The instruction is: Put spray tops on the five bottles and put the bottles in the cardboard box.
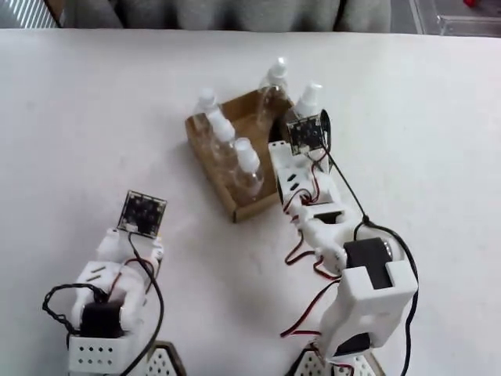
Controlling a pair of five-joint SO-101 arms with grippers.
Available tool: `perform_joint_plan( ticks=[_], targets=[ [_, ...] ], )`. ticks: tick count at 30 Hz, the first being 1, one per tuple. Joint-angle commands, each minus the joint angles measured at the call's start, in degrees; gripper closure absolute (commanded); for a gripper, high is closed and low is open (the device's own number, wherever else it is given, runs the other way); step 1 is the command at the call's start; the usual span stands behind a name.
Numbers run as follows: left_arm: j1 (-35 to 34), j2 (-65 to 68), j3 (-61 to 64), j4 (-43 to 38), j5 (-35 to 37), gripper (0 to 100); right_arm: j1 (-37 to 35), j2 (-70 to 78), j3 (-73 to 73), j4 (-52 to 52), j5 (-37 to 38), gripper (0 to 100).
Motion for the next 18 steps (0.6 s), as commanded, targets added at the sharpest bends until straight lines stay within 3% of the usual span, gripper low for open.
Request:
perform_joint_plan(
  ticks=[1,18],
  targets=[
    [-0.40,-0.75,-0.09,-1.76,-0.62,98,-0.84,-0.48,-0.35,-0.66,-0.44,70.4],
    [-0.40,-0.75,-0.09,-1.76,-0.62,98,-0.48,-1.01,-0.35,-0.66,-0.44,70.4]
  ],
)
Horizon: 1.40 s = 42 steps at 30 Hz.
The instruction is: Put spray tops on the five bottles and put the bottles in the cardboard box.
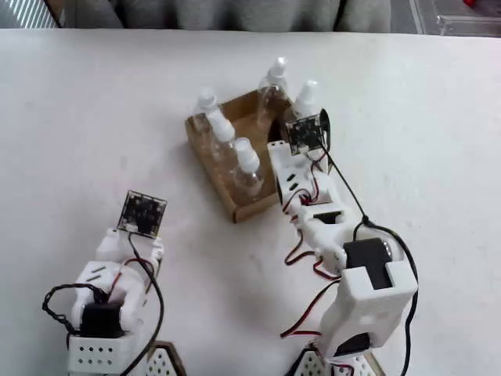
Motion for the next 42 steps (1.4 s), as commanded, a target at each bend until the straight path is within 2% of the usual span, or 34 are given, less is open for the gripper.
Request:
perform_joint_plan(
  ticks=[1,12,18,34,42],
  targets=[
    [-0.40,-0.75,-0.09,-1.76,-0.62,98,-0.13,-1.01,-0.35,-0.66,-0.44,70.3],
    [-0.40,-0.75,-0.09,-1.76,-0.62,98,-0.13,-1.01,-0.26,-1.27,-0.44,70.2],
    [-0.40,-0.75,-0.09,-1.76,-0.62,98,-0.66,-1.01,3.52,-12.70,0.09,70.2],
    [-0.48,-0.75,-0.09,-1.76,-0.62,98,-0.22,-1.01,3.69,-13.85,-0.35,70.2],
    [-0.48,-0.75,-0.09,-1.76,-0.62,98,-0.04,-1.01,4.04,-22.73,-0.35,70.2]
  ],
)
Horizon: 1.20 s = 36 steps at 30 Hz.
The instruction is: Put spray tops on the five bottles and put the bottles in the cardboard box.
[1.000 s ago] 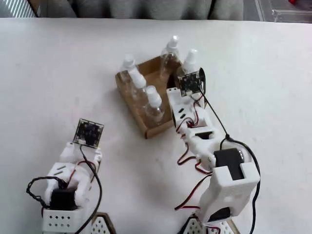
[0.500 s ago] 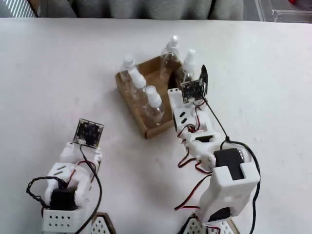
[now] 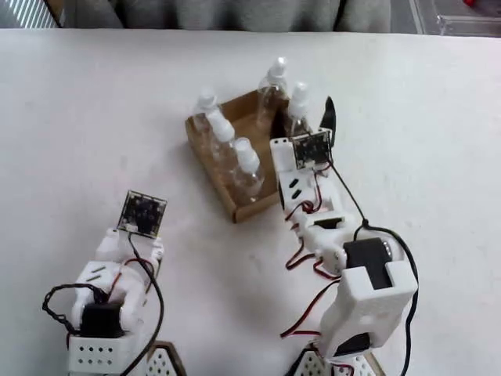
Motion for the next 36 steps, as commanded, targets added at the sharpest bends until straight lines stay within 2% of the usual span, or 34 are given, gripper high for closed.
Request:
perform_joint_plan(
  ticks=[1,9,30,36],
  targets=[
    [-0.48,-0.75,-0.09,-1.76,-0.62,98,-0.04,-1.01,-0.26,-3.47,-0.35,70.2],
    [-0.48,-0.75,-0.09,-1.76,-0.62,98,-0.57,-7.34,3.52,-3.47,-0.44,70.2],
    [-0.57,-0.75,-0.09,-1.76,-0.62,98,0.13,-45.05,29.36,-2.95,-0.44,70.4],
    [-0.48,-0.75,-0.09,-1.76,-0.62,98,4.09,-55.43,38.15,-2.95,-0.44,70.4]
  ],
)
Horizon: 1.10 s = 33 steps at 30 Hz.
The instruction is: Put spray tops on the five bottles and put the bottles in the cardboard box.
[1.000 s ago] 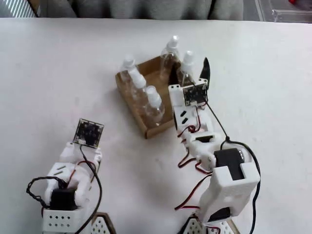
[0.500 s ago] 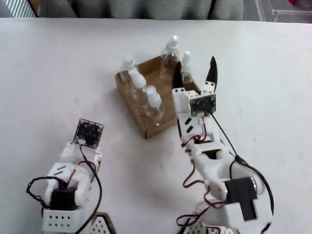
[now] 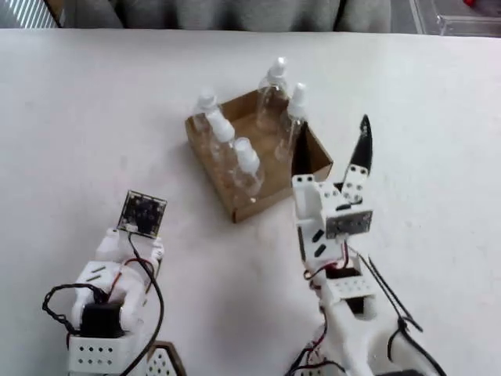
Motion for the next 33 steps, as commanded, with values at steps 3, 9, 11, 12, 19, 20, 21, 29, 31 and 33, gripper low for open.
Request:
perform_joint_plan(
  ticks=[3,9,11,12,19,20,21,29,31,33],
  targets=[
    [-0.48,-0.75,-0.09,-1.76,-0.62,98,4.53,-12.18,8.26,-0.75,-0.44,70.4],
    [-0.48,-0.75,-0.09,-1.76,-0.62,98,10.51,-19.12,8.44,12.53,-7.30,70.4],
    [-0.48,-0.75,-0.09,-1.76,-0.62,98,11.91,-21.58,8.44,19.21,-10.29,70.4],
    [-0.48,-0.75,-0.09,-1.76,-0.62,98,12.44,-22.90,8.53,22.37,-11.69,70.5],
    [-0.48,-0.75,-0.09,-1.76,-0.62,98,14.90,-34.95,9.14,43.91,-13.45,86.6],
    [-0.48,-0.75,-0.09,-1.76,-0.62,98,15.43,-37.23,9.23,46.81,-13.45,91.3],
    [-0.48,-0.75,-0.09,-1.76,-0.62,98,15.87,-39.52,9.32,49.89,-13.45,95.7],
    [-0.48,-0.75,-0.09,-1.49,-0.62,98,16.22,-57.63,9.49,76.88,-13.45,94.0],
    [-0.57,-0.75,-0.09,-1.41,-0.62,98,16.22,-61.93,9.49,83.82,-13.27,95.4],
    [-0.66,-0.75,-0.09,-1.32,-0.62,98,16.22,-65.89,9.49,91.65,-13.10,97.3]
  ],
)
